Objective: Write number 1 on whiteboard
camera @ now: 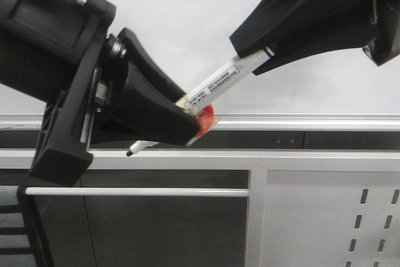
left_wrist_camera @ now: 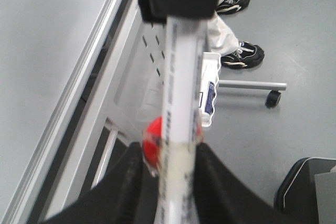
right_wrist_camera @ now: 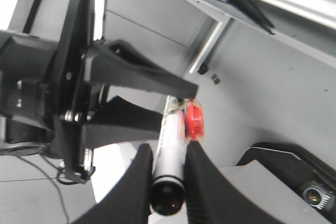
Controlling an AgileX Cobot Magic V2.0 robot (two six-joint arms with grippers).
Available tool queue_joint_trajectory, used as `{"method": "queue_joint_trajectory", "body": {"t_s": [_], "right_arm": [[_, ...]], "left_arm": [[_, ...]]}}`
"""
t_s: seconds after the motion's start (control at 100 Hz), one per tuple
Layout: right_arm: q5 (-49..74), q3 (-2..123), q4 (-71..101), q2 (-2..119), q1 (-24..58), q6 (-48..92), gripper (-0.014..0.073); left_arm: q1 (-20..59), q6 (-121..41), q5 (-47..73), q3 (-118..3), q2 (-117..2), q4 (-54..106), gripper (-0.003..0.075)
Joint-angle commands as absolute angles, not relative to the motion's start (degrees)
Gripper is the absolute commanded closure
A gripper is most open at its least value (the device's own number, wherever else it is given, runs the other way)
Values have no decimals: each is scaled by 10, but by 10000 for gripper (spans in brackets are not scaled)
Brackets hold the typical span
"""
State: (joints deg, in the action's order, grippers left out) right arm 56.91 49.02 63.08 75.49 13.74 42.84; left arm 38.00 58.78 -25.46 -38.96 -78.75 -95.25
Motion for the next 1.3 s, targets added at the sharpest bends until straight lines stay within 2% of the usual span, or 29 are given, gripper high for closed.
{"method": "queue_joint_trajectory", "body": {"t_s": [0.0,0.09,0.4,0.74,0.99,1.29], "right_arm": [[597,505,672,744,139,431,647],[597,505,672,744,139,431,647],[563,505,672,744,139,468,647],[552,505,672,744,139,511,647],[541,505,672,744,139,546,647],[537,505,669,744,139,596,647]], "left_arm": [[384,590,-258,-410,-772,-921,347],[384,594,-251,-410,-772,-921,303],[384,608,-264,-401,-735,-921,304],[384,644,-190,-314,-622,-921,306],[384,729,-144,-283,-536,-921,309],[384,896,-130,-236,-496,-921,314]]}}
